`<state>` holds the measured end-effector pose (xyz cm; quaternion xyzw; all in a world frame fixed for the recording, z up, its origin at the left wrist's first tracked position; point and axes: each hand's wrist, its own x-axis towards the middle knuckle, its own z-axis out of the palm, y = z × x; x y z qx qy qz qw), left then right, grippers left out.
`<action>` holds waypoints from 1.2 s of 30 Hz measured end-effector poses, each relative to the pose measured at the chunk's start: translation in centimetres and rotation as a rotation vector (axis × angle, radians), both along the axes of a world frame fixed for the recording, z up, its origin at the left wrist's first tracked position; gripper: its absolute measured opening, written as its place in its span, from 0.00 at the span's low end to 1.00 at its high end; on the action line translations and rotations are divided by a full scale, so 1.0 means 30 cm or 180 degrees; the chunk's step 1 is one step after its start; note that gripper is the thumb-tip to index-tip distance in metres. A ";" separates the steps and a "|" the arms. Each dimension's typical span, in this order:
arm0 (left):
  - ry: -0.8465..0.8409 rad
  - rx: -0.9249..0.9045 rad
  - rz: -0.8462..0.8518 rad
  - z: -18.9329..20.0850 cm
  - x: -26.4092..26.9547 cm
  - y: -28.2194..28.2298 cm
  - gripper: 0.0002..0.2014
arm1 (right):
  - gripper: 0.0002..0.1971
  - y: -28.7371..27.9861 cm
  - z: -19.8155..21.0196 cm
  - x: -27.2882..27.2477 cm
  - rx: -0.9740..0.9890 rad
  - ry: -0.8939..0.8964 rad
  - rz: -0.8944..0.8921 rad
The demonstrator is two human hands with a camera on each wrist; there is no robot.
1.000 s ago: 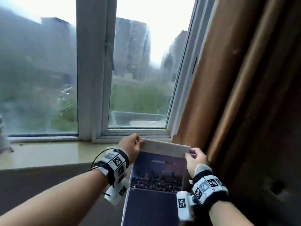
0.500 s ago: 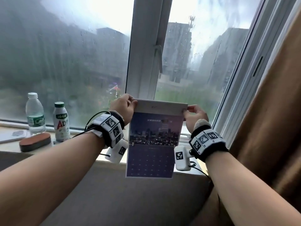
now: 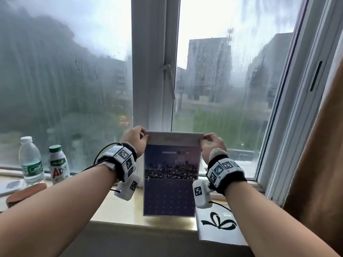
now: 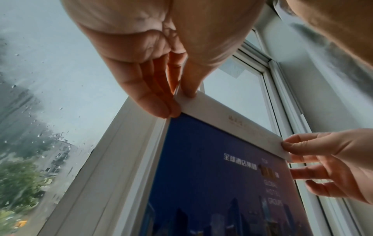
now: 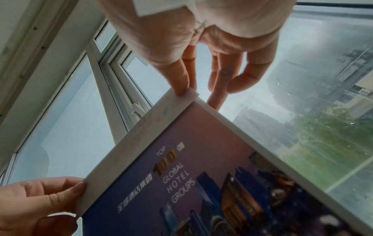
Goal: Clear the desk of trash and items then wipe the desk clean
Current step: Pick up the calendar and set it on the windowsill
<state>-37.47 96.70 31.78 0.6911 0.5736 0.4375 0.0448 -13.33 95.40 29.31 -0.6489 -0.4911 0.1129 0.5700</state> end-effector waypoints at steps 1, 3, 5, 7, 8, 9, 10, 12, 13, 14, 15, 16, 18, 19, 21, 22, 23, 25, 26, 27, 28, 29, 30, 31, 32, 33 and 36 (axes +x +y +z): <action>0.0031 -0.0040 0.0031 -0.010 0.008 0.013 0.09 | 0.05 0.014 -0.009 0.007 0.0002 -0.0010 0.0016; 0.0045 -0.0075 0.0074 -0.027 0.030 0.041 0.10 | 0.06 0.039 -0.025 0.021 0.0012 -0.0030 0.0028; 0.0016 -0.0101 0.0098 -0.036 0.050 0.064 0.10 | 0.07 0.061 -0.036 0.033 0.0012 -0.0002 0.0034; 0.0008 -0.0143 0.0116 -0.035 0.059 0.083 0.10 | 0.07 0.077 -0.040 0.040 0.0012 0.0011 0.0050; 0.0018 -0.0145 0.0126 -0.032 0.065 0.095 0.10 | 0.07 0.088 -0.039 0.046 0.0001 0.0008 0.0066; 0.0041 -0.0145 0.0135 -0.028 0.067 0.106 0.10 | 0.07 0.096 -0.038 0.050 -0.0013 0.0007 0.0079; 0.0065 -0.0149 0.0142 -0.023 0.072 0.116 0.10 | 0.07 0.105 -0.039 0.055 -0.0030 0.0020 0.0095; 0.0086 -0.0160 0.0141 -0.020 0.073 0.134 0.11 | 0.07 0.116 -0.038 0.057 -0.0054 0.0027 0.0143; 0.0104 -0.0170 0.0151 -0.023 0.073 0.143 0.12 | 0.07 0.122 -0.039 0.058 -0.0061 0.0003 0.0166; 0.0145 -0.0169 0.0173 -0.028 0.070 0.148 0.13 | 0.07 0.126 -0.042 0.058 -0.0060 -0.0042 0.0183; 0.0199 -0.0154 0.0207 -0.036 0.065 0.154 0.14 | 0.08 0.132 -0.045 0.056 -0.0054 -0.0108 0.0201; 0.0252 -0.0125 0.0232 -0.045 0.060 0.156 0.15 | 0.08 0.135 -0.049 0.054 -0.0042 -0.0165 0.0207; 0.0342 -0.0078 0.0261 -0.062 0.051 0.157 0.16 | 0.09 0.144 -0.056 0.049 -0.0019 -0.0215 0.0218; 0.0377 -0.0078 0.0276 -0.068 0.051 0.156 0.16 | 0.09 0.147 -0.058 0.048 -0.0018 -0.0218 0.0235; 0.0429 -0.0102 0.0319 -0.069 0.053 0.157 0.17 | 0.10 0.156 -0.057 0.045 -0.0045 -0.0197 0.0278; 0.0441 -0.0122 0.0345 -0.067 0.056 0.159 0.18 | 0.10 0.159 -0.057 0.045 -0.0066 -0.0195 0.0293; 0.0446 -0.0137 0.0373 -0.064 0.058 0.162 0.18 | 0.10 0.162 -0.056 0.044 -0.0081 -0.0207 0.0306; 0.0464 -0.0172 0.0389 -0.064 0.063 0.170 0.20 | 0.11 0.162 -0.058 0.044 -0.0091 -0.0245 0.0313; 0.0440 -0.0186 0.0379 -0.068 0.064 0.173 0.20 | 0.12 0.159 -0.061 0.044 -0.0080 -0.0253 0.0318; 0.0389 -0.0205 0.0371 -0.074 0.065 0.176 0.21 | 0.13 0.152 -0.063 0.043 -0.0061 -0.0257 0.0319; 0.0317 -0.0236 0.0373 -0.082 0.065 0.175 0.22 | 0.14 0.146 -0.066 0.043 -0.0044 -0.0258 0.0309; 0.0247 -0.0285 0.0383 -0.094 0.063 0.174 0.23 | 0.14 0.140 -0.070 0.043 -0.0036 -0.0260 0.0293; 0.0172 -0.0343 0.0391 -0.107 0.059 0.169 0.24 | 0.15 0.129 -0.074 0.042 -0.0047 -0.0272 0.0269; 0.0114 -0.0409 0.0395 -0.122 0.055 0.165 0.25 | 0.15 0.117 -0.077 0.041 -0.0083 -0.0287 0.0255; 0.0091 -0.0485 0.0412 -0.136 0.049 0.158 0.26 | 0.15 0.106 -0.083 0.039 -0.0140 -0.0281 0.0242; 0.0109 -0.0550 0.0437 -0.151 0.041 0.150 0.26 | 0.15 0.094 -0.090 0.036 -0.0191 -0.0267 0.0230; 0.0227 -0.0663 0.0476 -0.180 0.019 0.132 0.26 | 0.17 0.050 -0.102 0.021 -0.0289 -0.0242 0.0164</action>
